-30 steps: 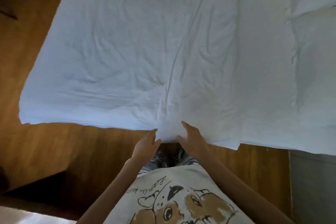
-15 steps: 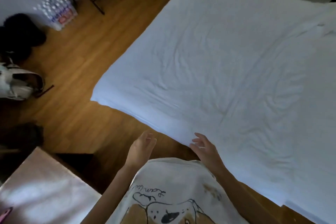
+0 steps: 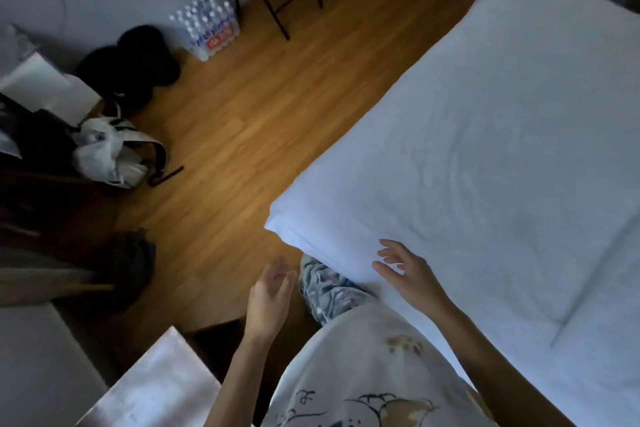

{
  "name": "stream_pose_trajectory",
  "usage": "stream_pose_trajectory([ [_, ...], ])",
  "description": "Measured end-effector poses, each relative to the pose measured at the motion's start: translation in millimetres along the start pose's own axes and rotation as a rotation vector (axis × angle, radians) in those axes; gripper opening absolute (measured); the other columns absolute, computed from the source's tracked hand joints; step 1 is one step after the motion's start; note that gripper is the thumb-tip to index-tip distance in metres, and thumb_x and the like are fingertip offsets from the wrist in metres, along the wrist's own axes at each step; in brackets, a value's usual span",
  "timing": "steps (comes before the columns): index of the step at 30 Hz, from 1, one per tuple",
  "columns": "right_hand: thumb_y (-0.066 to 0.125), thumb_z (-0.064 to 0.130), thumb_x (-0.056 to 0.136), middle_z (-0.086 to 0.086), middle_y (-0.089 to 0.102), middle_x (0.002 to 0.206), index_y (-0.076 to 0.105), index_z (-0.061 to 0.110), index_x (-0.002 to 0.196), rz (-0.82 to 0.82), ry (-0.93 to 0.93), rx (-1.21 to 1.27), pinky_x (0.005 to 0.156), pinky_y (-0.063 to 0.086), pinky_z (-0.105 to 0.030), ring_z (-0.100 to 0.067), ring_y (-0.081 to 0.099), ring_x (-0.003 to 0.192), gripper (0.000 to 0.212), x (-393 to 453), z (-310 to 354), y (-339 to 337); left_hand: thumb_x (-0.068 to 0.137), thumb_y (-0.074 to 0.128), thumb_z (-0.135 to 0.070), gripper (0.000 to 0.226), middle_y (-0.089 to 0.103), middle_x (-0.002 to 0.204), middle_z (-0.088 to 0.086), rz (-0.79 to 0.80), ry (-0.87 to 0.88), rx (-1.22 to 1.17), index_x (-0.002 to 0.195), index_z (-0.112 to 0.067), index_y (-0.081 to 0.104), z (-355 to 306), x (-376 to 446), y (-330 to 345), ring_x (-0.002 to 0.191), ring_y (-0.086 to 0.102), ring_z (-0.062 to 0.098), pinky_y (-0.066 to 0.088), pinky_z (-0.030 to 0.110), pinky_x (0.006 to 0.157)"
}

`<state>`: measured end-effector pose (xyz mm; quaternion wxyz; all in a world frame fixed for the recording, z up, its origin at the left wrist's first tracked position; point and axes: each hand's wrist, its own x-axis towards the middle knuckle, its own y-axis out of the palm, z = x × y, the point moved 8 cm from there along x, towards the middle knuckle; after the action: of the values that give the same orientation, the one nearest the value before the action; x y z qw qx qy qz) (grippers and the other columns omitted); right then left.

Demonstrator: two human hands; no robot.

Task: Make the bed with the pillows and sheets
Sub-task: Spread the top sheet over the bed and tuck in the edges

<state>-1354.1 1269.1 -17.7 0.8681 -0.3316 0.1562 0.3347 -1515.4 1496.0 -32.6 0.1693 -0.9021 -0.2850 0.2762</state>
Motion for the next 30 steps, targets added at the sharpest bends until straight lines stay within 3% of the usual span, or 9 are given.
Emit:
stream_pose_trajectory([
  [4,0.062,0.036,0.090,0.011,0.062,0.114,0.053,0.028,0.128,0.093,-0.022,-0.064,0.097,0.046,-0.033,-0.008,0.058,0.108,0.040,100.8,70.1,32.5,0.097,0.057,-0.025,0.033,0.065,0.112,-0.008,-0.061,-0.032,0.002,0.128,-0.015,0.058,-13.1,78.5,-70.4,0.102,0.064,0.010,0.054,0.034,0.088],
  [10,0.060,0.038,0.092,0.012,0.062,0.116,0.052,0.028,0.129,0.245,-0.137,-0.132,0.098,0.045,-0.029,-0.006,0.056,0.110,0.040,212.1,211.8,94.2,0.096,0.057,-0.024,0.026,0.064,0.109,-0.008,-0.252,-0.083,-0.023,0.122,-0.016,0.060,-22.5,170.6,-208.4,0.097,0.060,-0.001,0.047,0.015,0.075],
  [14,0.059,0.041,0.091,0.013,0.062,0.119,0.052,0.029,0.131,0.227,-0.133,-0.125,0.098,0.045,-0.026,-0.002,0.056,0.112,0.042,277.5,272.0,129.8,0.096,0.057,-0.019,0.016,0.063,0.100,-0.014,-0.341,-0.179,-0.137,0.111,-0.019,0.061,-3.9,233.0,-276.3,0.097,0.061,0.011,0.044,0.018,0.074],
  [17,0.058,0.040,0.093,0.011,0.059,0.124,0.050,0.026,0.134,0.170,-0.067,-0.066,0.100,0.044,-0.029,-0.005,0.054,0.115,0.044,326.5,305.6,153.2,0.096,0.058,-0.019,0.018,0.062,0.100,-0.018,-0.229,-0.144,-0.099,0.112,-0.013,0.064,4.3,308.5,-305.0,0.095,0.062,0.007,0.044,0.009,0.069],
  [20,0.056,0.045,0.092,0.011,0.056,0.127,0.048,0.030,0.134,0.045,0.062,0.018,0.101,0.044,-0.034,-0.009,0.052,0.116,0.045,355.5,330.5,164.1,0.096,0.056,-0.024,0.023,0.061,0.106,-0.018,-0.007,-0.098,0.008,0.118,-0.018,0.062,-9.0,378.3,-319.0,0.097,0.060,0.001,0.047,0.020,0.078],
  [22,0.056,0.049,0.092,0.009,0.057,0.129,0.047,0.032,0.135,-0.020,0.126,0.059,0.102,0.044,-0.036,-0.013,0.053,0.117,0.047,366.8,348.8,163.2,0.097,0.056,-0.023,0.022,0.060,0.109,-0.021,0.096,-0.044,0.037,0.118,-0.023,0.060,-33.7,422.0,-327.4,0.101,0.060,0.001,0.047,0.024,0.081],
  [26,0.054,0.044,0.094,0.012,0.059,0.125,0.049,0.037,0.128,-0.166,0.167,0.137,0.093,0.041,-0.023,-0.009,0.057,0.110,0.036,390.5,377.3,146.9,0.098,0.055,-0.018,0.019,0.062,0.107,-0.017,0.270,0.041,0.073,0.112,-0.030,0.058,-98.3,516.6,-328.3,0.099,0.059,-0.002,0.045,0.019,0.081],
  [30,0.055,0.043,0.093,0.015,0.061,0.111,0.053,0.032,0.128,-0.316,0.255,0.178,0.095,0.045,-0.027,-0.005,0.057,0.103,0.037,419.2,379.7,113.3,0.099,0.052,-0.021,0.022,0.062,0.112,-0.011,0.415,0.147,0.143,0.120,-0.025,0.058,-164.3,592.7,-298.9,0.102,0.055,-0.004,0.045,0.026,0.091],
])
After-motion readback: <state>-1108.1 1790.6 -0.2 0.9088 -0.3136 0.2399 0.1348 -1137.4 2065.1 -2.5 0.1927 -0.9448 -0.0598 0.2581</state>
